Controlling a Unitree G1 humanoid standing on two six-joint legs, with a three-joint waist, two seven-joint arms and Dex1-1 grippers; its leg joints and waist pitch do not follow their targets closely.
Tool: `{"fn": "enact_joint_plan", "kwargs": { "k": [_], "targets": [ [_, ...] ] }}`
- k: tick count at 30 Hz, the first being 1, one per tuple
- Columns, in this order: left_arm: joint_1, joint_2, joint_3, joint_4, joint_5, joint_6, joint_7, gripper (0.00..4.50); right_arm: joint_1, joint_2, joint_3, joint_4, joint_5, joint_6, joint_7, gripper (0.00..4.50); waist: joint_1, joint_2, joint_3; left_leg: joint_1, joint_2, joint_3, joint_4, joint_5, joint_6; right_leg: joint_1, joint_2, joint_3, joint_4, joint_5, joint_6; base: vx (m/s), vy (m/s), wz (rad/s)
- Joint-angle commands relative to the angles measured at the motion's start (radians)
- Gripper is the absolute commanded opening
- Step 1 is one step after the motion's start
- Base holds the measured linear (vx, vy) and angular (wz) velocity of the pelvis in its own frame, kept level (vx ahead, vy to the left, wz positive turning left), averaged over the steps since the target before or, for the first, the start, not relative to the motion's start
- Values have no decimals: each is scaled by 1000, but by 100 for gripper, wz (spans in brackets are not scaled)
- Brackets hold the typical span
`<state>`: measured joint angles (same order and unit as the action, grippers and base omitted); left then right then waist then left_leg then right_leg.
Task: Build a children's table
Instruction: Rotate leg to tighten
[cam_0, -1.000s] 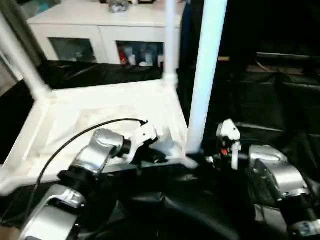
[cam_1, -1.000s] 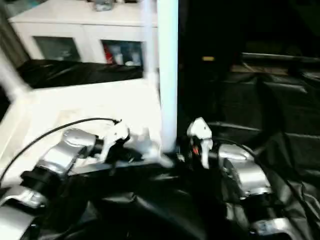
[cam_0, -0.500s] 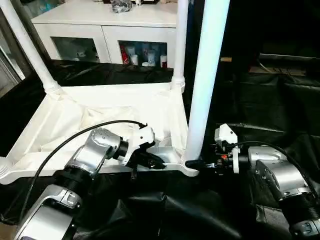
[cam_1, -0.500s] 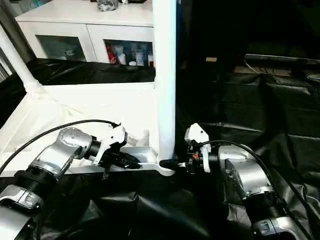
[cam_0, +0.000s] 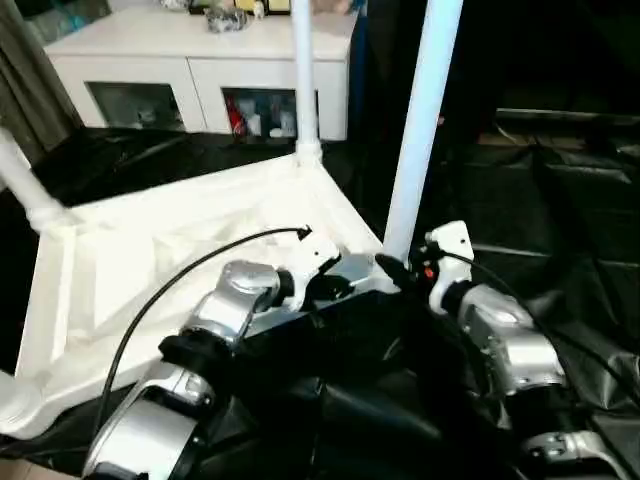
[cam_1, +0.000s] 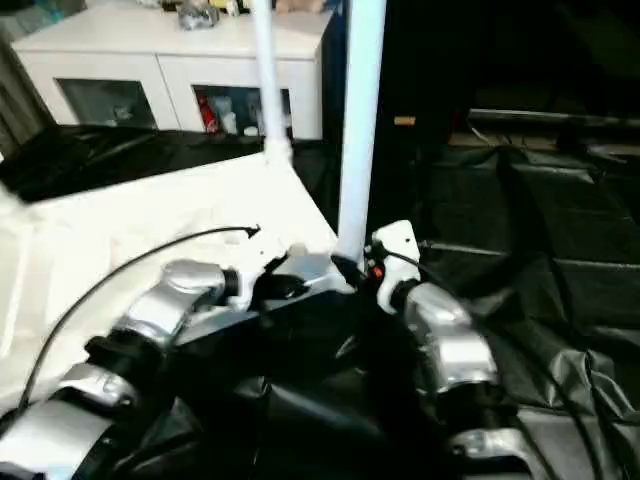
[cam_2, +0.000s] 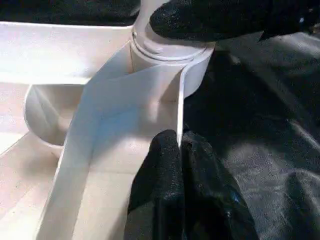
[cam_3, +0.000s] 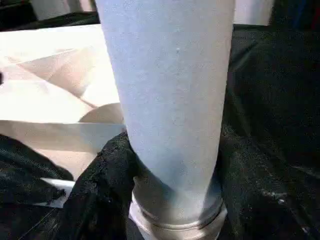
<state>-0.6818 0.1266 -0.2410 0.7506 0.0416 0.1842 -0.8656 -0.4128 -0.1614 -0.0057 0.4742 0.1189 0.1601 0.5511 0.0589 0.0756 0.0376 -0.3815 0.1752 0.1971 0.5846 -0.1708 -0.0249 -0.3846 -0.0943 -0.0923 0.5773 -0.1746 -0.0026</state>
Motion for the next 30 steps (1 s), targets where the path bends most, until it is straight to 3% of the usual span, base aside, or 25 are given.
{"fn": "enact_joint_plan", "kwargs": {
  "k": [1,2,3,5,8,11,12,14,18,21,25,28,30],
  "targets": [
    [-51,-88,-10,-27,-24,-17,41,0,46,112,145,34,0,37,81,206,-1,-6,-48,23,55,-38,-84,-394,-1,25,-72,47,-89,-401,-160,0,0,0],
    [-51,-94,-10,-26,-24,-18,39,0,44,115,149,35,-6,23,82,260,-1,-8,-48,26,56,-38,-84,-400,0,24,-73,47,-92,-407,-159,0,0,0],
    [-52,-99,-9,-22,-24,-22,36,0,39,117,142,39,2,20,92,274,-2,-3,-48,28,56,-39,-84,-412,0,23,-73,48,-92,-417,-159,0,0,0],
    [-51,-91,-12,-22,-26,-31,18,0,32,106,126,36,24,31,112,274,-4,-5,-47,26,56,-40,-85,-420,2,25,-73,47,-93,-427,-156,0,0,0],
    [-39,-53,-19,-41,-36,-61,-61,0,38,33,126,-4,41,34,199,318,-3,-7,-48,26,57,-41,-86,-425,6,26,-72,47,-93,-422,-155,0,0,0],
    [-27,-26,-24,-65,-46,-64,-121,0,50,-16,130,-39,57,46,285,318,4,-9,-53,19,61,-38,-85,-369,25,33,-73,51,-83,-339,-175,0,0,0],
    [-16,9,-32,-91,-55,-61,-190,0,64,-82,143,-74,74,54,398,318,6,-23,-56,15,63,-35,-82,-328,40,35,-72,51,-76,-280,-192,0,0,0],
    [-7,38,-40,-108,-56,-58,-238,0,71,-132,155,-91,85,59,476,318,19,-14,-59,15,64,-30,-74,-277,69,38,-74,51,-66,-226,-211,0,0,0],
    [14,96,-56,-145,-63,-43,-328,0,67,-207,176,-92,86,56,579,318,35,-16,-64,11,64,-26,-64,-194,107,38,-73,47,-55,-152,-241,0,0,0],
    [34,147,-70,-188,-78,-11,-429,0,46,-250,185,-80,74,48,646,318,40,-15,-60,12,66,-26,-67,-207,102,35,-73,47,-56,-184,-242,0,0,0],
    [39,170,-77,-201,-79,-4,-469,0,33,-262,195,-79,66,51,681,318,49,-11,-61,24,72,-27,-71,-249,66,28,-72,50,-59,-223,-241,0,0,0],
    [36,177,-80,-203,-77,-6,-474,0,26,-266,208,-81,69,53,703,318,53,-12,-60,22,72,-27,-73,-256,53,30,-72,51,-55,-206,-242,0,0,0],
    [34,179,-80,-206,-78,-3,-475,0,23,-263,211,-84,78,62,712,293,53,-13,-60,20,70,-28,-73,-254,52,32,-74,52,-54,-201,-241,0,0,0]
  ]
}}
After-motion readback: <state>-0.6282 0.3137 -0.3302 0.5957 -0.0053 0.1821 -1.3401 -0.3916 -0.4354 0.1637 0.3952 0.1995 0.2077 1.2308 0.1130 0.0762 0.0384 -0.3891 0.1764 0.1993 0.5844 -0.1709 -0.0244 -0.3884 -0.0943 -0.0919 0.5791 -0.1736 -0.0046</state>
